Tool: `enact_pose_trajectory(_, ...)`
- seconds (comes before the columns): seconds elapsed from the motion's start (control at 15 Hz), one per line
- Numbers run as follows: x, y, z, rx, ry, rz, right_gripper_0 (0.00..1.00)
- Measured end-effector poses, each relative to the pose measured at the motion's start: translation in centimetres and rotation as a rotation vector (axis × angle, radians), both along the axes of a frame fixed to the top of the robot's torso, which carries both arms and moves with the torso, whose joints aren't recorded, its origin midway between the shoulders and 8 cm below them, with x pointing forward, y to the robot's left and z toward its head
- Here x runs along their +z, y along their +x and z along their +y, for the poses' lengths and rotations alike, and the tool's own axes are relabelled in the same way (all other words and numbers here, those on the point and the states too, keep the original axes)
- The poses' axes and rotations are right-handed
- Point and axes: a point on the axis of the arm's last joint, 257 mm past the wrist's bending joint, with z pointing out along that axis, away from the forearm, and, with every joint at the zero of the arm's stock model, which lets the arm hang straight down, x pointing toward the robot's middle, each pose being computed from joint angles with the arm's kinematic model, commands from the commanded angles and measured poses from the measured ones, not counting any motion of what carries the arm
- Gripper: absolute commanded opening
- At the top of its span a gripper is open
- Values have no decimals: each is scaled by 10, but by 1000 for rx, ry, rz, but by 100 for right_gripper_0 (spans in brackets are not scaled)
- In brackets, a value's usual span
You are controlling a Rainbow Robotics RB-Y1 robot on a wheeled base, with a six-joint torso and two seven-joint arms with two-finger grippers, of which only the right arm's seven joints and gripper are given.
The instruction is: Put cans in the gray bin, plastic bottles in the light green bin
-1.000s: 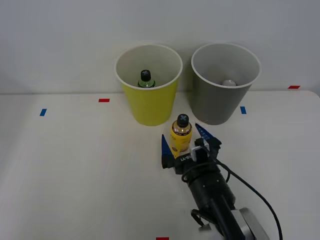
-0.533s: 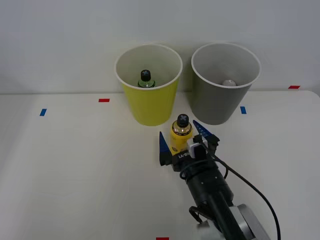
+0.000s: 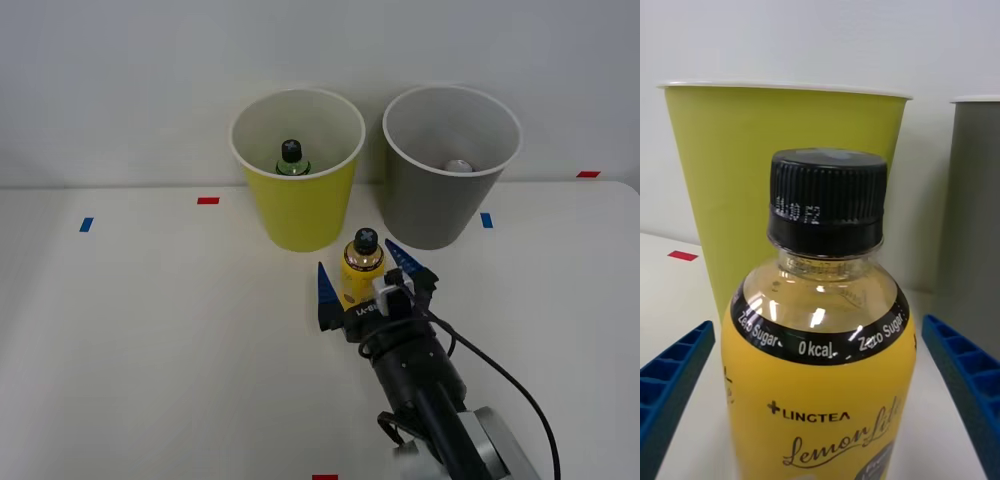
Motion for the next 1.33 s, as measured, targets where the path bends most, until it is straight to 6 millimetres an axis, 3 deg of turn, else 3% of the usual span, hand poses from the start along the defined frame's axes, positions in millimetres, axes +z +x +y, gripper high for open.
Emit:
enact_pose_trajectory(0.07, 0, 1, -2, -4, -4, -1, 0)
enact_pose_trajectory(0.87, -3, -2, -4, -6, 13, 6, 0)
enact_pose_trajectory(1.13, 7, -25, -17, 15, 67, -58, 0)
enact_pose_trajectory(1.33, 32, -48, -33, 22, 148, -83, 0)
